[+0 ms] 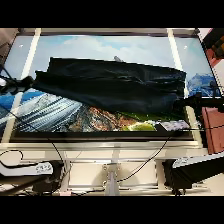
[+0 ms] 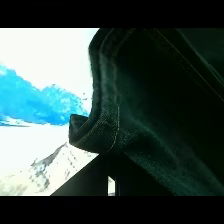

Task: Fold the clothes and pants, and hang the long-sleeved shirts on hangers.

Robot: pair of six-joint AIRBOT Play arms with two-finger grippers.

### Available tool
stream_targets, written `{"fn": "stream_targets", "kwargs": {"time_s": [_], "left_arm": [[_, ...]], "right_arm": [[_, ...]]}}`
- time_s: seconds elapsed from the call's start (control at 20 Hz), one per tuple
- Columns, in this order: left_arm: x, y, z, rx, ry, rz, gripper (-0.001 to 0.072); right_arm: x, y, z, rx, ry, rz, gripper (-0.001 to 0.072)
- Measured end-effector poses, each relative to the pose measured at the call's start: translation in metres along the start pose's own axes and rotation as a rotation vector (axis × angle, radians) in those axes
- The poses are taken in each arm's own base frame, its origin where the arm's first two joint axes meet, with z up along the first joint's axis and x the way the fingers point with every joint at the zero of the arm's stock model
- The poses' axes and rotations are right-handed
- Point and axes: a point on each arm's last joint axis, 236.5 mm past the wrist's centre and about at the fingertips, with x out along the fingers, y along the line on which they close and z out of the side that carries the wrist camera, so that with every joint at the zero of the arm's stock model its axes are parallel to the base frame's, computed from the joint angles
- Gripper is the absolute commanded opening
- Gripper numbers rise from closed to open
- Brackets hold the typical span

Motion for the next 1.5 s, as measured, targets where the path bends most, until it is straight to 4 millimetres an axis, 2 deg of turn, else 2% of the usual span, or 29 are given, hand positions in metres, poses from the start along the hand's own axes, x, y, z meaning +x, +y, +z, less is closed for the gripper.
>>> {"fn": "stream_targets", "kwargs": {"time_s": [0.15,0.3,0.45,0.6,0.75,0.9,1.0,1.25,1.5], "left_arm": [[-0.045,-0.001,0.012,0.027,-0.042,0.011,0.0038],[-0.075,-0.003,0.002,0.053,-0.003,0.020,0.0037],[-0.094,0.007,-0.027,0.097,0.114,0.068,0.0038],[-0.109,0.030,-0.057,0.146,0.248,0.161,0.0038],[-0.115,0.044,-0.062,0.172,0.278,0.216,0.0038],[-0.108,0.046,-0.044,0.190,0.204,0.229,0.0038],[-0.096,0.038,-0.021,0.187,0.105,0.202,0.0036],[-0.049,-0.006,0.046,0.119,-0.189,0.057,0.0033],[0.014,-0.061,0.080,0.106,-0.310,-0.040,0.0032]], "right_arm": [[-0.013,0.012,-0.003,-0.024,0.016,-0.024,0.0042],[-0.027,0.013,-0.018,-0.021,0.062,-0.098,0.0042],[-0.045,0.018,-0.036,-0.006,0.109,-0.181,0.0041],[-0.065,0.022,-0.049,0.009,0.122,-0.275,0.0042],[-0.079,0.029,-0.056,0.021,0.107,-0.338,0.0041],[-0.086,0.031,-0.058,0.035,0.089,-0.368,0.0040],[-0.087,0.030,-0.050,0.037,0.052,-0.384,0.0039],[-0.080,0.026,-0.010,0.079,-0.105,-0.349,0.0038],[-0.064,0.011,0.037,0.199,-0.259,-0.262,0.0039]]}}
